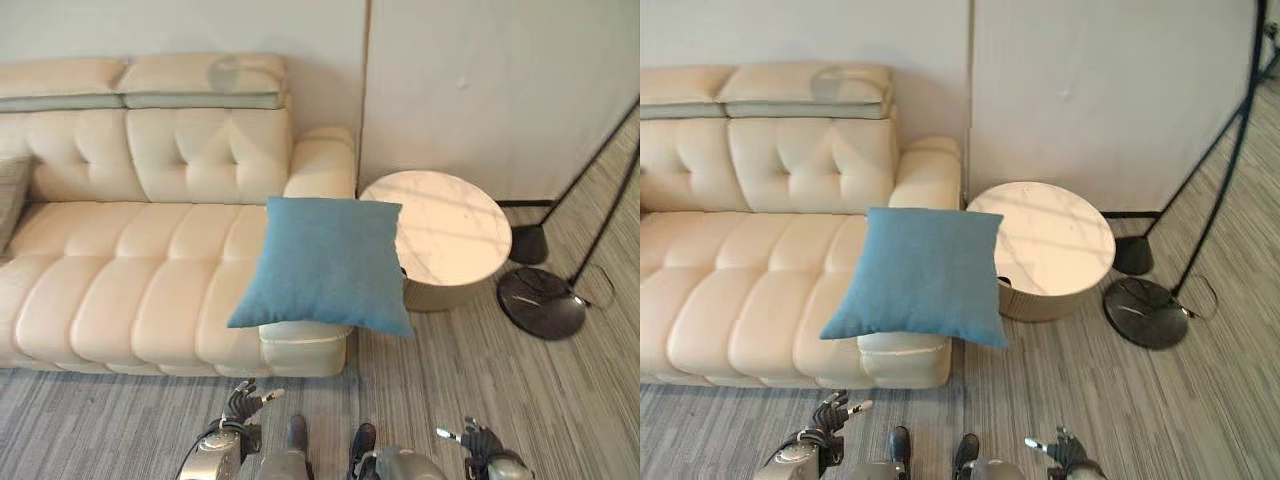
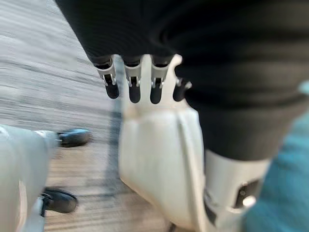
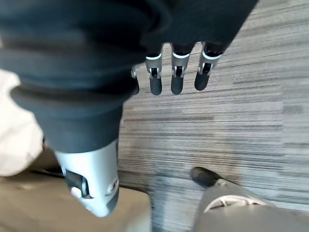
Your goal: Pick up all the scattered cushions and arrange them neatly on the sofa.
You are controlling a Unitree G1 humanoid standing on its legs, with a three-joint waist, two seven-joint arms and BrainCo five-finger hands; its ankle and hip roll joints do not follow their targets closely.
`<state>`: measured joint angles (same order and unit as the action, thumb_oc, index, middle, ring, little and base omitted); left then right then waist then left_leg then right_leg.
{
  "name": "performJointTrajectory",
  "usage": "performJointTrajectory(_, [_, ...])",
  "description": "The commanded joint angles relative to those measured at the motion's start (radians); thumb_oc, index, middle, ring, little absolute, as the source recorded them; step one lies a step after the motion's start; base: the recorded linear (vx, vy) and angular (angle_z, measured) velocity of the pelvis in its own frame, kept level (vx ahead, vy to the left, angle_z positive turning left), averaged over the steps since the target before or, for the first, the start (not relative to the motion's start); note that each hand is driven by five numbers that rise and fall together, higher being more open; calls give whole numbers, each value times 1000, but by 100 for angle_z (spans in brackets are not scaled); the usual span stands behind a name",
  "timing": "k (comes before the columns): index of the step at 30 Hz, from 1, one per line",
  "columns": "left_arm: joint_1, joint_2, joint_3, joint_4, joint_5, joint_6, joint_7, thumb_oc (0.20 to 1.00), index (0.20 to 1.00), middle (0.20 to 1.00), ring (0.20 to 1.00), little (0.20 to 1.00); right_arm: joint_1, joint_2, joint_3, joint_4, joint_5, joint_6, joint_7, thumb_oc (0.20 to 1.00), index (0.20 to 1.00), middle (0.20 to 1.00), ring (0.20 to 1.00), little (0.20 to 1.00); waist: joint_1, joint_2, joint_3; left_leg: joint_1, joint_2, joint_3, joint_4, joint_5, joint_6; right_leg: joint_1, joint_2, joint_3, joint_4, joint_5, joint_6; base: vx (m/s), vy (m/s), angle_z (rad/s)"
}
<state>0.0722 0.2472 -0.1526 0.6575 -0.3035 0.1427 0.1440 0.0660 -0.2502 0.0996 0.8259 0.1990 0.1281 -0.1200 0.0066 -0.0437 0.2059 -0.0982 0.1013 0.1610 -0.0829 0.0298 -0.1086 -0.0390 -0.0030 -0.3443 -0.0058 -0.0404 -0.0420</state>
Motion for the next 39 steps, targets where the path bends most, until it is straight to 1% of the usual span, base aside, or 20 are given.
performJointTrajectory(1, [8,19,14,-17,-13,-30,10,1000,1000,1000,1000,1000,20,-38,-2,-32,13,-11,-5,1000,1000,1000,1000,1000,-15,5,-24,-23,11,6,-4,96,-20,227,-50,-14,-82,-95,87,206,161,59])
performJointTrajectory(4, [15,17,7,4,-14,-30,6,1000,1000,1000,1000,1000,17,-27,-3,-24,6,-9,2,1000,1000,1000,1000,1000,-19,14,-48,1,7,14,-4,100,-12,269,-66,-14,-82,-105,102,353,305,22])
performJointTrajectory(7, [3,31,-14,15,0,-31,0,1000,1000,1000,1000,1000,5,-3,-5,-9,10,-9,6,1000,1000,1000,1000,1000,-21,-1,-71,48,-49,22,-4,52,42,284,-139,4,-23,-84,137,504,526,-21])
performJointTrajectory(9, [-1,40,-25,12,6,-28,-8,1000,1000,1000,1000,1000,5,9,-3,-2,6,-9,9,1000,1000,1000,1000,1000,-20,-8,-80,63,-78,19,-4,20,73,252,-179,11,71,-71,149,312,413,-4])
performJointTrajectory(10, [-5,42,-35,8,11,-27,-11,1000,1000,1000,1000,1000,3,14,-2,-4,4,-9,8,1000,1000,1000,1000,1000,-24,-9,-82,73,-98,17,-4,0,94,224,-206,16,143,-43,161,298,552,4])
performJointTrajectory(11, [-12,50,-42,0,27,-24,-11,1000,1000,1000,1000,1000,-8,22,5,-9,0,-6,9,1000,1000,1000,1000,1000,-30,-3,-72,101,-125,24,-4,-36,125,146,-255,37,297,43,169,275,568,6])
performJointTrajectory(12, [-13,53,-41,-9,27,-22,-11,1000,1000,1000,1000,1000,-11,22,8,-13,-9,-3,9,1000,1000,1000,1000,1000,-34,1,-62,114,-135,30,-4,-48,138,124,-275,39,353,86,171,226,499,11])
performJointTrajectory(13, [-11,53,-41,-22,25,-19,-11,1000,1000,1000,1000,1000,-10,29,15,-17,-13,-1,10,1000,1000,1000,1000,1000,-38,7,-56,123,-137,35,-4,-60,142,104,-283,39,393,97,170,147,276,14])
performJointTrajectory(14, [-12,57,-41,-30,23,-18,-12,1000,1000,1000,1000,1000,-13,30,19,-26,-13,-1,9,1000,1000,1000,1000,1000,-45,11,-48,130,-134,33,-4,-67,141,69,-255,73,417,73,161,109,185,22])
performJointTrajectory(15, [-18,57,-45,-28,23,-18,-13,1000,1000,1000,1000,1000,-17,30,24,-29,-10,-1,10,1000,1000,1000,1000,1000,-52,18,-37,134,-126,31,-4,-65,137,21,-200,112,412,20,147,96,131,22])
performJointTrajectory(16, [-20,57,-45,-25,23,-19,-13,1000,1000,1000,1000,1000,-19,31,26,-28,-8,-1,11,1000,1000,1000,1000,1000,-54,21,-28,140,-121,32,-4,-64,132,1,-168,111,376,-30,143,79,98,4])
performJointTrajectory(17, [-22,58,-41,-20,26,-18,-14,1000,1000,1000,1000,1000,-19,30,26,-29,-4,0,9,1000,1000,1000,1000,1000,-54,24,-25,142,-118,41,-4,-62,129,-5,-155,97,334,-48,140,58,65,-7])
performJointTrajectory(18, [-25,58,-42,-22,26,-19,-15,1000,1000,1000,1000,1000,-22,29,25,-28,0,-1,7,1000,1000,1000,1000,1000,-59,29,-19,140,-111,48,-4,-54,127,-12,-124,92,285,-46,128,54,26,-12])
performJointTrajectory(20, [-29,57,-41,-20,30,-18,-19,1000,1000,1000,1000,1000,-24,29,29,-22,4,-3,3,1000,1000,1000,1000,1000,-60,26,-20,148,-111,50,-4,-56,123,-9,-86,107,155,-27,137,94,7,1])
performJointTrajectory(22, [-31,58,-33,-16,40,-18,-22,1000,1000,1000,1000,1000,-24,28,27,-8,5,-6,1,1000,1000,1000,1000,1000,-61,11,-25,166,-116,66,-4,-63,119,-12,-59,114,6,41,156,151,-23,6])
performJointTrajectory(26, [-27,59,-26,-39,49,-17,-26,1000,1000,1000,1000,1000,-8,24,17,-14,1,-6,1,1000,1000,1000,1000,1000,-66,1,-25,204,-117,77,-4,-85,113,-16,-48,80,-29,77,176,127,-62,-20])
performJointTrajectory(29, [-30,48,-39,-38,63,-19,-36,1000,1000,1000,1000,1000,-1,19,15,4,-2,-4,6,1000,1000,1000,1000,1000,-72,-4,-51,214,-120,103,-4,-95,111,14,-45,76,-82,89,166,121,-110,-8])
performJointTrajectory(36, [-35,24,-52,-33,45,-17,-37,1000,1000,1000,1000,1000,-11,-1,18,4,8,-6,10,1000,1000,1000,1000,1000,-91,24,-80,262,-92,119,9,-91,83,82,-24,96,-82,27,142,113,-171,-18])
performJointTrajectory(38, [-38,22,-58,-44,31,-17,-42,1000,1000,1000,1000,1000,-14,-11,21,1,10,-7,14,1000,1000,1000,1000,1000,-97,21,-68,215,-68,113,162,-128,58,110,-27,100,-82,2,130,80,-246,0])
performJointTrajectory(39, [-39,22,-59,-53,23,-18,-43,1000,1000,1000,1000,1000,-13,-17,23,-1,8,-6,16,1000,1000,1000,1000,1000,-95,19,-57,187,-57,106,237,-120,47,124,-28,99,-82,-6,120,49,-199,7])
